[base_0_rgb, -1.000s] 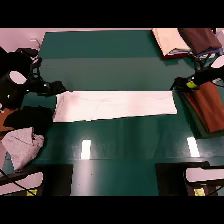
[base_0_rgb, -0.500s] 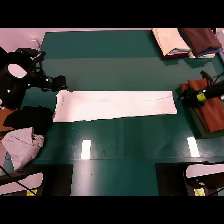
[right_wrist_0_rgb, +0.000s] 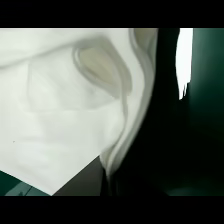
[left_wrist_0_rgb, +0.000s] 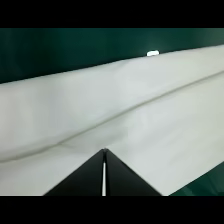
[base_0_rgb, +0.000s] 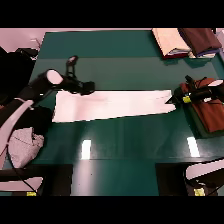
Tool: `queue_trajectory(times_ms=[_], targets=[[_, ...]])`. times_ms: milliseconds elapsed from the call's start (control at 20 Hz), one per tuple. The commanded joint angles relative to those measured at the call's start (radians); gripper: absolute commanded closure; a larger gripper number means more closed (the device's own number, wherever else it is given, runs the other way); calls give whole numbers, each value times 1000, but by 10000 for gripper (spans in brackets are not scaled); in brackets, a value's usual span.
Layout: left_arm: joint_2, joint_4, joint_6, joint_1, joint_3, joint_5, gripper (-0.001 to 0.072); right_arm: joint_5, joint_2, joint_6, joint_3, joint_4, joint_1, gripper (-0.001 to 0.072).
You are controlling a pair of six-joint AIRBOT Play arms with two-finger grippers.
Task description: Fold the shirts.
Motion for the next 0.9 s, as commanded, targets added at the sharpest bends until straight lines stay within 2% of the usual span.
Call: queue_trajectory(times_ms=[0,200,550,850], targets=[[-117,-9,-20,-92,78,55,685,42,73,-16,97,44,27,693],[-268,-20,-20,-156,227,53,685,122,204,10,250,101,72,693],[-401,-52,-19,-188,347,7,685,120,288,92,454,137,275,693],[-403,-52,-11,-188,347,-32,685,5,287,127,515,138,470,693]])
